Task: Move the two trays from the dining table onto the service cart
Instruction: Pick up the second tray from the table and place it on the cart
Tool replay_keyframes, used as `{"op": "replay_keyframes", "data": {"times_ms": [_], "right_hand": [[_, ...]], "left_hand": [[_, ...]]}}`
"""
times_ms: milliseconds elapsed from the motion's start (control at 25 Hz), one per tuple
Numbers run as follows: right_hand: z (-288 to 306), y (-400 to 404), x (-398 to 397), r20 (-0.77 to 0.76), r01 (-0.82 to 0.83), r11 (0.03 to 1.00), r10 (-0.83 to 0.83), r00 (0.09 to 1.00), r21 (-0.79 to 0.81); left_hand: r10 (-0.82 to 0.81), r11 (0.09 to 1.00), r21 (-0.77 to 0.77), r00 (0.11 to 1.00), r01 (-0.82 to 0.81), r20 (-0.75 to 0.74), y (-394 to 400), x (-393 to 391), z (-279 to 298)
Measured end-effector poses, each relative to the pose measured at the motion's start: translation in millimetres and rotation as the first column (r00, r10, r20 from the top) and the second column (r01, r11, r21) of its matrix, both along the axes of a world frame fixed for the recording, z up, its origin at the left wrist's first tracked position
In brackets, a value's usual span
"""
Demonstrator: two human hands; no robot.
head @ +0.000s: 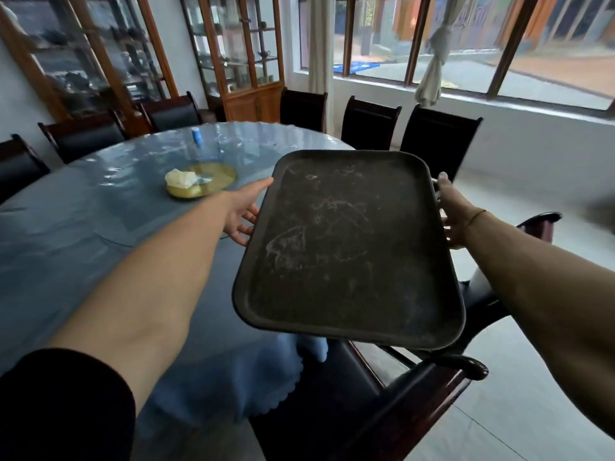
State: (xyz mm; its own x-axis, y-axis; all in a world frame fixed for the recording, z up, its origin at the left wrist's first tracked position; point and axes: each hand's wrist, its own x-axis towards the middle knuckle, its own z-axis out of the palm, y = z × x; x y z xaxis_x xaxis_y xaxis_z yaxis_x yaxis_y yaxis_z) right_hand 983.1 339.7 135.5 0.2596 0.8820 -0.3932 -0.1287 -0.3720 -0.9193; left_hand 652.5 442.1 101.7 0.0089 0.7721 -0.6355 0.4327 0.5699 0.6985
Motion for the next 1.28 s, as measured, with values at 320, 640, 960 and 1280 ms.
{"op": "replay_keyframes", "data": {"times_ms": [320,640,960,1280], "right_hand": [[21,-77,61,0.098,0.159,0.984,-0.166,0.981,0.08],[26,-200,161,0.213,0.468,0.874,-0.436,0.874,-0.131],[33,-384,238,0.218,0.689,0.72,-0.662,0.717,-0.08],[38,-580,281,0.173,0.857,0.515,-0.845,0.506,0.005]], "left_hand": [[-0.253,0.967,0.032,0.967,0.253,0.011,-20,71,28],[-0.508,0.856,0.098,0.861,0.507,-0.016,-64,207,45],[-0.714,0.687,0.122,0.697,0.716,-0.066,-186,356,46],[-0.857,0.492,0.16,0.509,0.856,-0.088,-346,483,52]]}}
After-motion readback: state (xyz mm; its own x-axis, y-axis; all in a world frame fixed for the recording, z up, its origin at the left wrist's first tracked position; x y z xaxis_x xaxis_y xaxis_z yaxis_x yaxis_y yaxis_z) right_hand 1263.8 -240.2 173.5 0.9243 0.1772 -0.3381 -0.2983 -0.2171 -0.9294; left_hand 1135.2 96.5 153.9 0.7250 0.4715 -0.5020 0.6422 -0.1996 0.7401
